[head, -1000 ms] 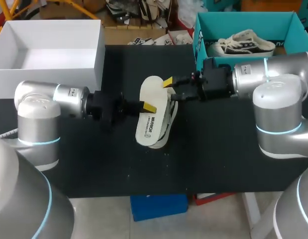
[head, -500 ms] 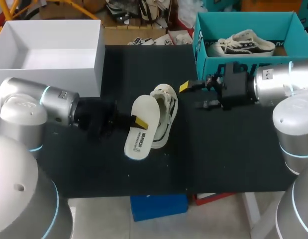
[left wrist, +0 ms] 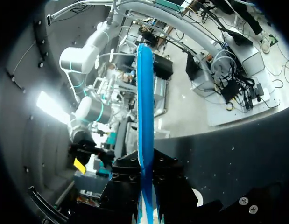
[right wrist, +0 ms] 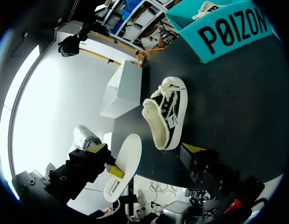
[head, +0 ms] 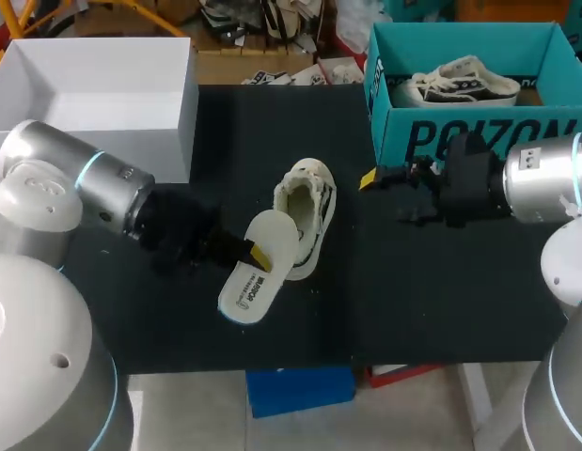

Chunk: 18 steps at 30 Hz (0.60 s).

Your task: Take the shoe out of the shoebox, open the shoe tongue, remove and reinsert the insole, then place the shoe into the shoebox

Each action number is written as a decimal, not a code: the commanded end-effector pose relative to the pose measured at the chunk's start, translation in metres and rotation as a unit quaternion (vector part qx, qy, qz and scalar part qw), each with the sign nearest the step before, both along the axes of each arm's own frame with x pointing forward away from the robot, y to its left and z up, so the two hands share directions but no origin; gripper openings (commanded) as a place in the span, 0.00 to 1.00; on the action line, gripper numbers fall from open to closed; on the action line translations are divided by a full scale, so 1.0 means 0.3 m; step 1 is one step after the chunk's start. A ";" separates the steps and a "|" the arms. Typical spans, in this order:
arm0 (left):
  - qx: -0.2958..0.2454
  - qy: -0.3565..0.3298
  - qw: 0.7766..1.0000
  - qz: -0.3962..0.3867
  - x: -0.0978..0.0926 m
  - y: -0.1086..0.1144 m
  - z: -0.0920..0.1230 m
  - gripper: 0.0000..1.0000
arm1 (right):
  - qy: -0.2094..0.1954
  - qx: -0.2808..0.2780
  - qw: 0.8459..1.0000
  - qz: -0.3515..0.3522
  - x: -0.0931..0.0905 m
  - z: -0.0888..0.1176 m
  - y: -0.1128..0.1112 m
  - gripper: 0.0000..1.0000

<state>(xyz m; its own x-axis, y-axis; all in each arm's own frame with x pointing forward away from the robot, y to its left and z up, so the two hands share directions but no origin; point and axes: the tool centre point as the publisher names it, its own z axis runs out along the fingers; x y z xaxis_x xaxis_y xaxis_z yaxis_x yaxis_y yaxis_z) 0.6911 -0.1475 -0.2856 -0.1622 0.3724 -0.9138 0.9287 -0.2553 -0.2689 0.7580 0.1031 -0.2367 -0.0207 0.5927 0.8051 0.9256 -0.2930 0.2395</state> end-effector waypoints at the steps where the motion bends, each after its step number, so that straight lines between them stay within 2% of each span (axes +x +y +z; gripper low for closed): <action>1: 0.033 0.015 0.998 -0.060 0.022 -0.005 -0.019 0.00 | -0.001 0.002 1.000 0.000 -0.018 0.008 -0.016 1.00; 6: 0.075 0.028 0.993 -0.089 0.017 -0.002 -0.046 0.00 | -0.001 0.002 1.000 0.000 -0.018 0.008 -0.016 1.00; 18: 0.129 0.026 0.988 -0.084 0.083 0.012 -0.086 0.00 | -0.001 0.002 1.000 0.000 -0.018 0.008 -0.016 1.00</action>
